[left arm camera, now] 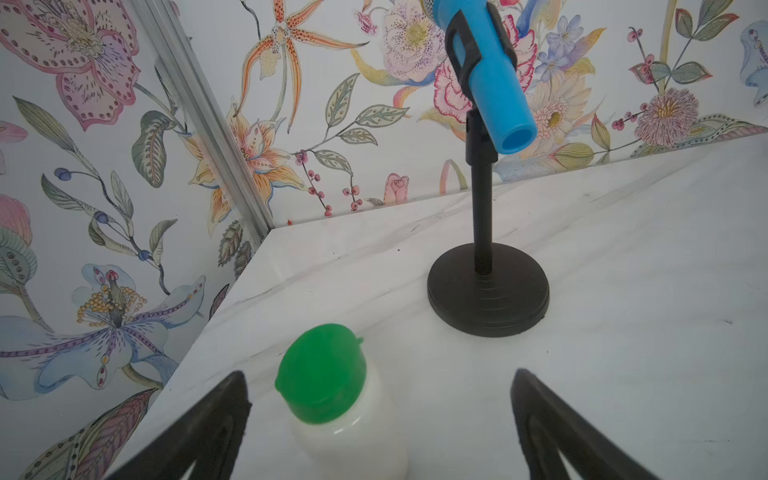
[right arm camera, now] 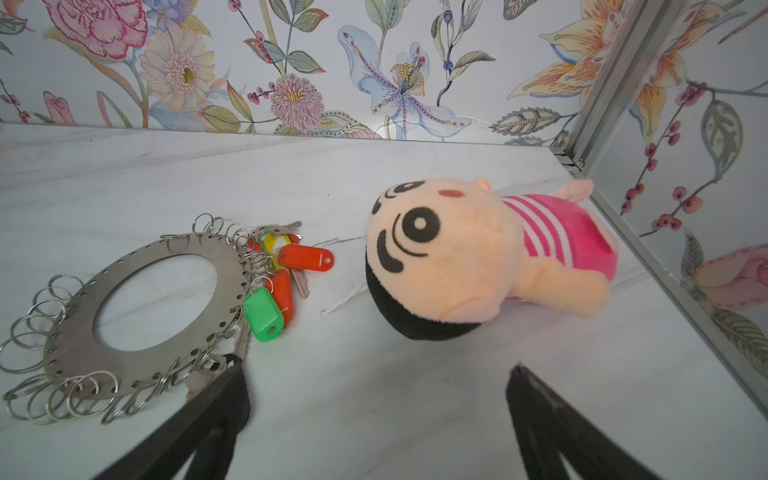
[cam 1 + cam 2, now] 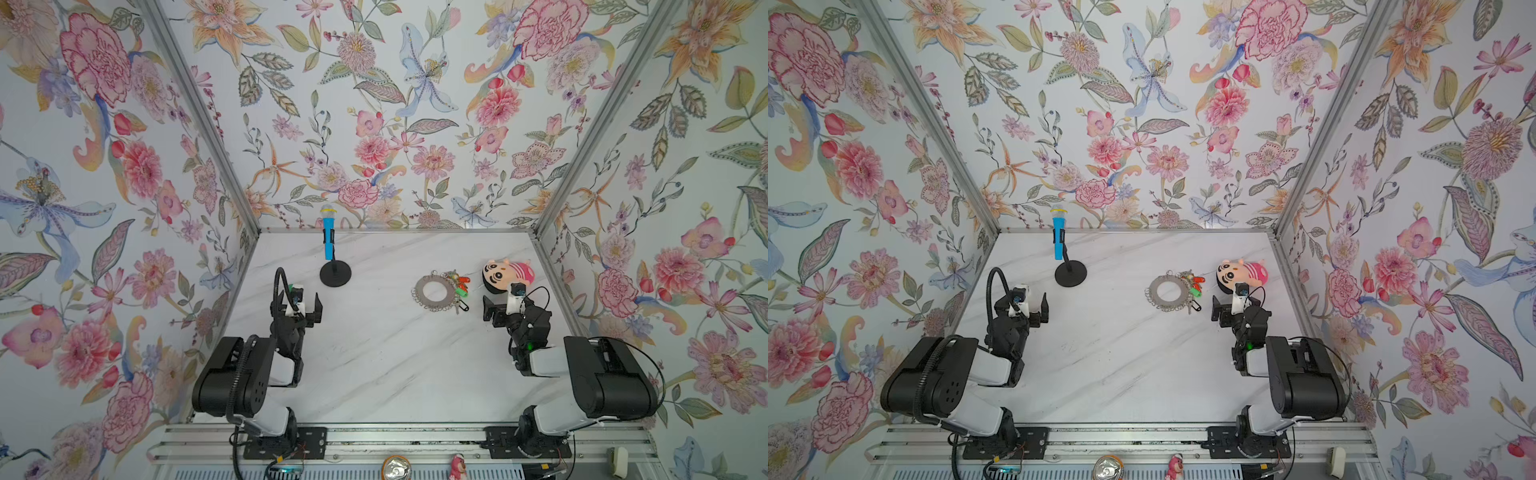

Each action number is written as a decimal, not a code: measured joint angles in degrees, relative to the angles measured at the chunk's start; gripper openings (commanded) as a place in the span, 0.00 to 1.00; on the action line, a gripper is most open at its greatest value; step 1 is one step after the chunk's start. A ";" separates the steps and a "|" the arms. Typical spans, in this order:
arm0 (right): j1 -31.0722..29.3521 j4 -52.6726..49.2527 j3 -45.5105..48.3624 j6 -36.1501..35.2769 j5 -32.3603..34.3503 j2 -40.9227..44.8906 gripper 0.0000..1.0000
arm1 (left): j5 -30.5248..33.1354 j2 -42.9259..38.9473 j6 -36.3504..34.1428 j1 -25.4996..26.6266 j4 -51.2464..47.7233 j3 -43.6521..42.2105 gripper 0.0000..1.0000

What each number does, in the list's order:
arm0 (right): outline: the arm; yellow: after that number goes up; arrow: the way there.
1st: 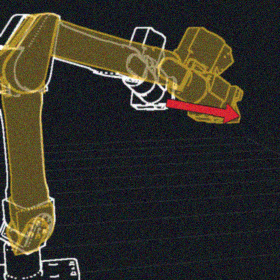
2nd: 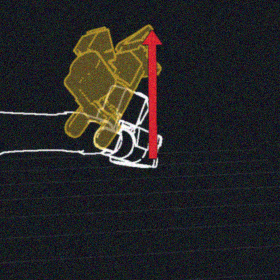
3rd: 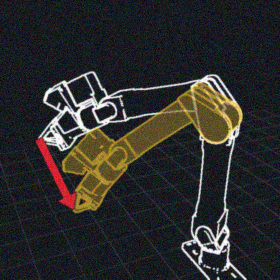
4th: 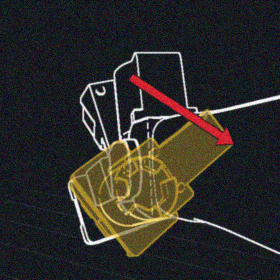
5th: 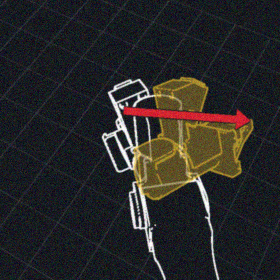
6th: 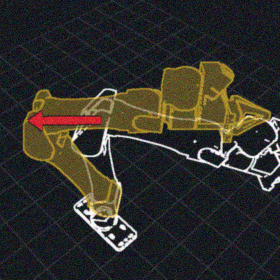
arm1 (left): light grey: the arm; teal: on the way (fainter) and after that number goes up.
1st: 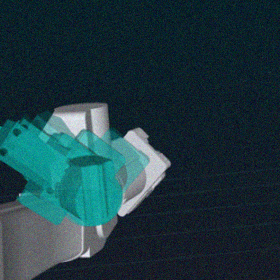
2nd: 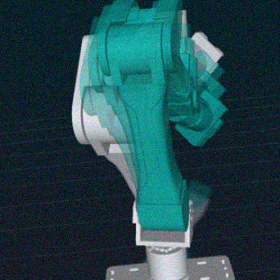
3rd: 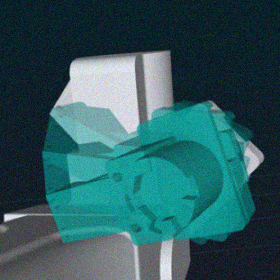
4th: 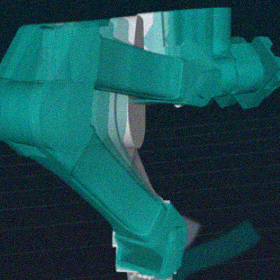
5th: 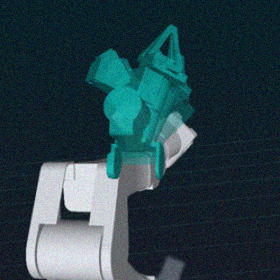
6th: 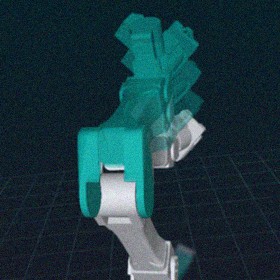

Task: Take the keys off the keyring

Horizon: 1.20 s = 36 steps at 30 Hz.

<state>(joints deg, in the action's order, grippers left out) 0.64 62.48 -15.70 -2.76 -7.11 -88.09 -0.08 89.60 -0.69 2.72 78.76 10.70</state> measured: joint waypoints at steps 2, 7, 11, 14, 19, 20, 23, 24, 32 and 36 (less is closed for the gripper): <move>0.00 0.00 0.00 0.00 0.00 0.00 0.99 | 0.00 0.00 0.00 0.00 0.00 0.00 0.99; 0.00 0.00 0.00 0.00 0.00 0.00 0.99 | 0.00 0.00 0.00 -0.04 0.00 0.00 0.99; 0.00 0.00 0.00 0.00 0.00 0.00 0.99 | 0.02 0.00 0.00 -0.09 0.00 0.00 0.99; 0.00 0.00 0.00 0.00 0.00 0.00 0.99 | 0.02 0.00 0.00 -0.11 0.00 0.00 0.99; 0.00 0.00 0.00 0.00 0.00 0.00 0.99 | 0.00 0.00 0.00 -0.11 0.00 0.00 0.99; 0.00 0.00 0.00 0.00 0.00 0.00 0.99 | 0.02 0.00 0.00 -0.09 0.00 0.00 0.99; 0.02 0.00 0.00 0.00 0.00 0.00 0.99 | 0.02 0.00 0.00 -0.09 0.00 0.00 0.99; 0.09 0.00 0.00 0.00 -0.02 0.00 0.99 | 0.00 0.00 0.00 -0.09 0.00 0.00 0.99; 0.31 0.00 0.00 0.02 -0.04 0.00 0.99 | 0.02 0.00 0.00 -0.11 0.11 0.00 0.99; 0.42 -1.01 0.00 -0.02 -1.38 0.85 0.99 | 0.66 -1.66 0.11 -0.11 1.81 -2.21 0.99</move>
<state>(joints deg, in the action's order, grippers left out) 1.06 61.47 -15.70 -2.79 -8.49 -87.24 0.58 87.94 -0.58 2.61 80.58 8.49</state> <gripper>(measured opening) 0.992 0.993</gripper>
